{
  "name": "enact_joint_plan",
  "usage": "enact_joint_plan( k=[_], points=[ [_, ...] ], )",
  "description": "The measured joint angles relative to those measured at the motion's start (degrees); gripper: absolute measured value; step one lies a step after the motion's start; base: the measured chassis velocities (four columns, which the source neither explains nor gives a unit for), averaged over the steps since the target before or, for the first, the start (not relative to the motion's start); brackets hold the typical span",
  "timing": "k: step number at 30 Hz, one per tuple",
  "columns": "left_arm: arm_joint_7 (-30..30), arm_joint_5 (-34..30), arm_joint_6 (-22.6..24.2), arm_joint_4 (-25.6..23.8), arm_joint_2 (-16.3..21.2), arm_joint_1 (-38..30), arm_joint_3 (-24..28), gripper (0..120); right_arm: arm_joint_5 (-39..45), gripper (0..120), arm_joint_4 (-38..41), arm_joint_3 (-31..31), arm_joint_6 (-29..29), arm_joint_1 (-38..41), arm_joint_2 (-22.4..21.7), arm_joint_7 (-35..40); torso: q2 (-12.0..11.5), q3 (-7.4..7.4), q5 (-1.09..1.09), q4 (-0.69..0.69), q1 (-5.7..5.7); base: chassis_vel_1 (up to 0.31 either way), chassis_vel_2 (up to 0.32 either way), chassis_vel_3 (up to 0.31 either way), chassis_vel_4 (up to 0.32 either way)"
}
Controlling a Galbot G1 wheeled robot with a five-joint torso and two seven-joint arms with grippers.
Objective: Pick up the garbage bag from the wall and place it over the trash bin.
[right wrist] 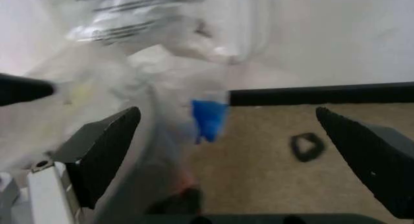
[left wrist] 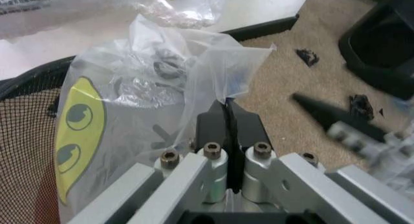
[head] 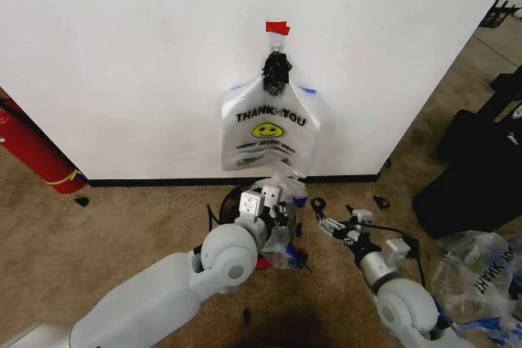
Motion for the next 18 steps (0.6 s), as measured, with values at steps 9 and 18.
enact_joint_plan(
  k=[9, 18],
  points=[
    [-0.24, -0.55, -0.05, -0.45, -0.12, 0.15, -0.07, 0, 0.3, 100, -3.28, -6.83, -2.88, 6.65, 0.85, 1.65, 0.0, 0.0, 0.0, 0.01, 0.0, 0.0, 0.0, 0.0, 0.0],
    [-0.39, -1.3, -0.04, -0.61, -0.39, -0.41, 0.03, 0, 1.48, 100, -4.24, -9.97, -8.81, 10.15, 1.49, 5.88, 0.0, 0.0, 0.0, 0.0, 0.0, 0.0, 0.0, 0.0, 0.0]
  ],
)
